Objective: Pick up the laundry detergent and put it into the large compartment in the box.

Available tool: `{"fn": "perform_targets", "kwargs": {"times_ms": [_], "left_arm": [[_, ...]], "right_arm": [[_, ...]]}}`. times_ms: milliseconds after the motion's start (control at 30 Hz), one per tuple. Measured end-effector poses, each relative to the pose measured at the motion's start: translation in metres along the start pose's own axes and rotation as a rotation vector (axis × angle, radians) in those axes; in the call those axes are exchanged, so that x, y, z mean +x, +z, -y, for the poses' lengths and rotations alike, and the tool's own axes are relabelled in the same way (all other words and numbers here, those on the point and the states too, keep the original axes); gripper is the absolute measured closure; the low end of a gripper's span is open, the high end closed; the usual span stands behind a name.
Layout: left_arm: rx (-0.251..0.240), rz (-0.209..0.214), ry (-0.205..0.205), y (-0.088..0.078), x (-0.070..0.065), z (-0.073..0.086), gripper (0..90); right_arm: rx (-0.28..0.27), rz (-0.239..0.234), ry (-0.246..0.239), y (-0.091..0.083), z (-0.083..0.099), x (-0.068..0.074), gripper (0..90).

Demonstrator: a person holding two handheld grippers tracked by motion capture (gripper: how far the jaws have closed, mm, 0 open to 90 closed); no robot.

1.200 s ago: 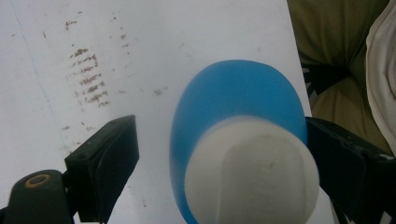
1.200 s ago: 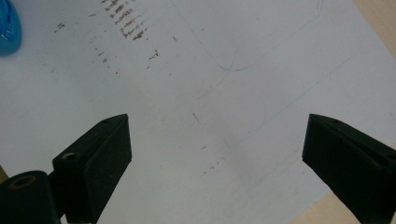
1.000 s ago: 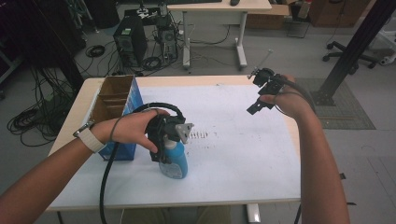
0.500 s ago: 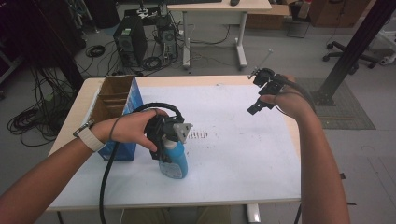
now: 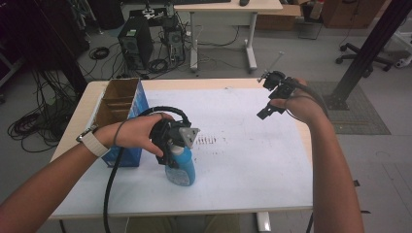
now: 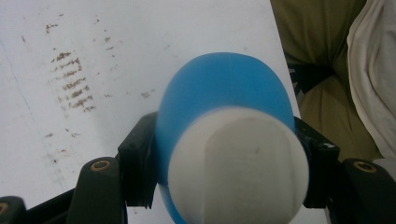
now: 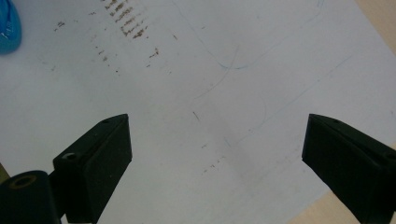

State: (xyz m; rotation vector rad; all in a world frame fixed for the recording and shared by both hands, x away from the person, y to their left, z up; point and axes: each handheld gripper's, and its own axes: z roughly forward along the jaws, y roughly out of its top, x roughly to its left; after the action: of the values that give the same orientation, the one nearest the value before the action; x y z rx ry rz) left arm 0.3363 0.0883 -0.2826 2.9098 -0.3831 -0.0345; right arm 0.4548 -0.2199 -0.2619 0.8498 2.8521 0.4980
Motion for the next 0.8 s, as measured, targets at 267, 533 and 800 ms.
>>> {"fn": "perform_targets", "kwargs": {"times_ms": [267, 533, 800], "left_arm": [[-0.001, 0.003, -0.01, -0.001, 0.001, -0.001, 37.3], [-0.01, 0.002, -0.014, -0.005, 0.001, -0.002, 37.3], [-0.001, -0.01, -0.021, -0.012, -0.001, -0.005, 37.3]], "right_arm": [[-0.002, -0.001, 0.001, -0.001, 0.001, 0.0, 8.8], [-0.002, -0.002, 0.002, -0.001, 0.001, 0.0, 8.8], [-0.005, -0.002, -0.001, -0.002, 0.001, 0.001, 8.8]]}}
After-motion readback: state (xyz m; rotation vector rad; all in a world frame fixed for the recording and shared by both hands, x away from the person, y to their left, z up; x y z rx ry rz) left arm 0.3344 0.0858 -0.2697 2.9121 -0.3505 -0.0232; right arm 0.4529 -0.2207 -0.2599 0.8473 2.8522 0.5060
